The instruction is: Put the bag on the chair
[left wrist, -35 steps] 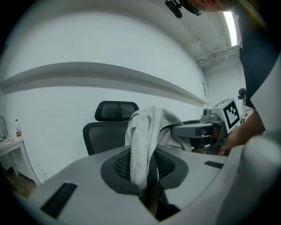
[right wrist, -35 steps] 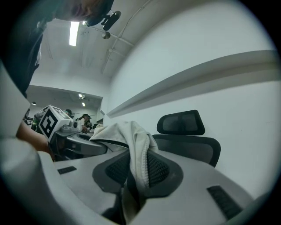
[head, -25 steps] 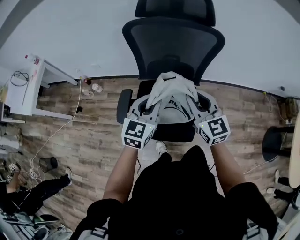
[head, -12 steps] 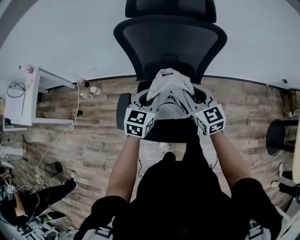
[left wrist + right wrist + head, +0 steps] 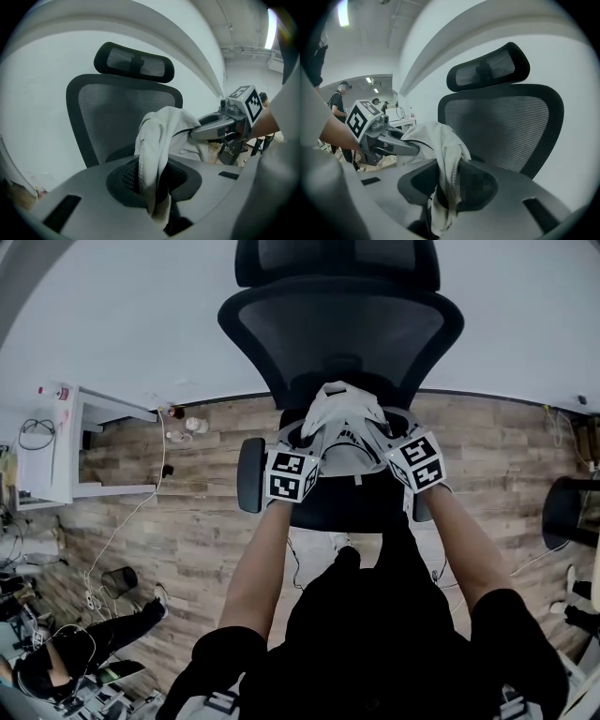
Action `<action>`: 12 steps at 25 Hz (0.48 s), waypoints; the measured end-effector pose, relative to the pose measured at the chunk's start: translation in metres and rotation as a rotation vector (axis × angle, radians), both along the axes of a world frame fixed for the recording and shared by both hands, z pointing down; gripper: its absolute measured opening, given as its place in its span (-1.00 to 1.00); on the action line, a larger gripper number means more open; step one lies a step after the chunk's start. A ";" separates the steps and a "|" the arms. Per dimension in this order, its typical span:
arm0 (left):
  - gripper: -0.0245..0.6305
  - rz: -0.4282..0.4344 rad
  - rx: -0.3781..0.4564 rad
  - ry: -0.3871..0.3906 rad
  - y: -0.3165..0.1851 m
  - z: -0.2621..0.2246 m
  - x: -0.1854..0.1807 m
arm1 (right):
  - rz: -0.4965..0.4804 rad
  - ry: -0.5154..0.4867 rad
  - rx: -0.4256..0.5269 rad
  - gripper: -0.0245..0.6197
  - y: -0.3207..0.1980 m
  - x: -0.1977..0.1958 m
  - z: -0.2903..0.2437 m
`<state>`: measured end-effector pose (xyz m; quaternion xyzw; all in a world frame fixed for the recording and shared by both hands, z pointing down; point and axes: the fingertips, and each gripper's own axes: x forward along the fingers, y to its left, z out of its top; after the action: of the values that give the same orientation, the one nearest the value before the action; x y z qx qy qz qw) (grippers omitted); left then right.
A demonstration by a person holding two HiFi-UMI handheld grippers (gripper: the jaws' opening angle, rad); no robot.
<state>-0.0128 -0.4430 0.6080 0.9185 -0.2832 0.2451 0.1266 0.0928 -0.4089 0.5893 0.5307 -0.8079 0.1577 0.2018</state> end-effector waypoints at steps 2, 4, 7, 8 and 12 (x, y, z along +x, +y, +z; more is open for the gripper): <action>-0.68 -0.006 0.021 -0.024 -0.012 0.004 0.000 | 0.005 -0.003 -0.005 -0.56 -0.012 0.000 0.004; -0.67 -0.006 0.036 -0.048 -0.025 0.009 0.003 | 0.010 -0.002 0.003 -0.54 -0.025 0.003 0.007; -0.65 -0.009 0.035 -0.062 -0.042 0.011 0.005 | 0.009 0.003 0.018 -0.54 -0.043 0.005 0.008; -0.65 -0.009 0.034 -0.065 -0.046 0.012 0.005 | 0.009 0.001 0.020 -0.54 -0.048 0.005 0.008; -0.62 -0.013 0.037 -0.083 -0.053 0.018 0.008 | 0.002 -0.010 0.027 -0.52 -0.055 0.007 0.012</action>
<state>-0.0046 -0.4964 0.6258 0.9079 -0.2987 0.2769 0.0992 0.0995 -0.4643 0.6017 0.5332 -0.8106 0.1498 0.1904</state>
